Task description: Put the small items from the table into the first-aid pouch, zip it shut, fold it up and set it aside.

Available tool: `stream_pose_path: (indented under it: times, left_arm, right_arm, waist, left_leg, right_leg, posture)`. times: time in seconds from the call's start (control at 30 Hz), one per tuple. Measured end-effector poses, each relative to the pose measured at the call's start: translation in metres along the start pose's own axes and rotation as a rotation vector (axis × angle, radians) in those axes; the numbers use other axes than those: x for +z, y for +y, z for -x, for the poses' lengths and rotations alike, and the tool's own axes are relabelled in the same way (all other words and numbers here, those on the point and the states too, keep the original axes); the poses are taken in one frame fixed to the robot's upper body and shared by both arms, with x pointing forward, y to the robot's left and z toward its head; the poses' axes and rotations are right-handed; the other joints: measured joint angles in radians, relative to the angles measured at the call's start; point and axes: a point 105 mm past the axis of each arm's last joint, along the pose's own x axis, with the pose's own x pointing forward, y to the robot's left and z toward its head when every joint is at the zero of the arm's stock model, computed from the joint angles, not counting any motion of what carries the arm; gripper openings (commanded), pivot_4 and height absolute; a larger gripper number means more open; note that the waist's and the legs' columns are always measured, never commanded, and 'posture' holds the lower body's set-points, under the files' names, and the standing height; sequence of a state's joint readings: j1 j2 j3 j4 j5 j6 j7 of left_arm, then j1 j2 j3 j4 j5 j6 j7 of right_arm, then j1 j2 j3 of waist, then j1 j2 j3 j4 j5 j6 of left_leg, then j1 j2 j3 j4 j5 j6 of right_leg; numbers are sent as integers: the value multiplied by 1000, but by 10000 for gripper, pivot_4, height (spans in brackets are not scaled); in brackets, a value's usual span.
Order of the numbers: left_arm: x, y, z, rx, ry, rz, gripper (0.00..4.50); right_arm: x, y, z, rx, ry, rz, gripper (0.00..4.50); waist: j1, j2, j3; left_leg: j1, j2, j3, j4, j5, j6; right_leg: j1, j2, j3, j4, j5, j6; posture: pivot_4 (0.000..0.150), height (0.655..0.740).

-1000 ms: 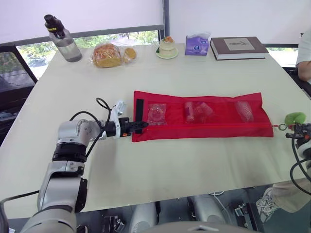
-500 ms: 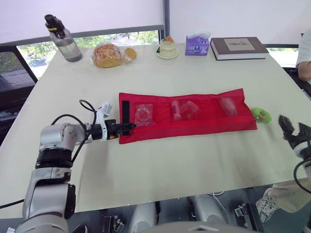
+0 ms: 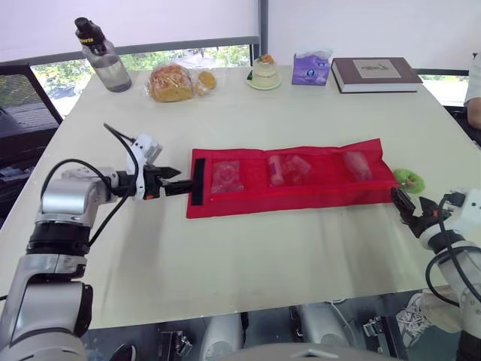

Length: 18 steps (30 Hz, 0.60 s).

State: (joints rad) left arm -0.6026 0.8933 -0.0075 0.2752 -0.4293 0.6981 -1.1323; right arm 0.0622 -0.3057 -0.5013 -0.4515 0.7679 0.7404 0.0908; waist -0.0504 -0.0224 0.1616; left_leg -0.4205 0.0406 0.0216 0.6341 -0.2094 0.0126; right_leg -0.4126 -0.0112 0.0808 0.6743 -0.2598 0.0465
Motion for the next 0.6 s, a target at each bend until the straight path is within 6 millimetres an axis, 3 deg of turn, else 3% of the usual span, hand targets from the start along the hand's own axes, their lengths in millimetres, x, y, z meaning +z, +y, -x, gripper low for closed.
stream_pose_path:
  times: [0.2, 0.43, 0.6]
  left_arm:
    - [58, -56, -7, -257, -157, -226, 44613]
    - [90, -112, -11, -478, -247, -337, 44613]
    - [96, -130, -9, -556, -263, -376, 44613]
  right_arm:
    - [-18, -1, -10, 18, 64, -1, 45000]
    - [-10, -8, -21, -2, 38, 43, 45000]
    - [-13, -16, -22, -37, 40, 70, 45000]
  waist:
    - [11, 0, 0]
    - [11, 0, 0]
    - [10, 0, 0]
  left_leg:
    - [-9, -2, -1, 2, 0, 0]
    - [-11, -4, -4, 2, 0, 0]
    - [-10, -3, -5, 2, 0, 0]
  right_leg:
    - [0, -3, -6, -9, 2, 4]
    - [0, -1, -9, -10, 3, 5]
    - [0, 1, -9, -10, 3, 5]
  posture:
    - [1500, 7400]
    - [1500, 7400]
    - [1500, 7400]
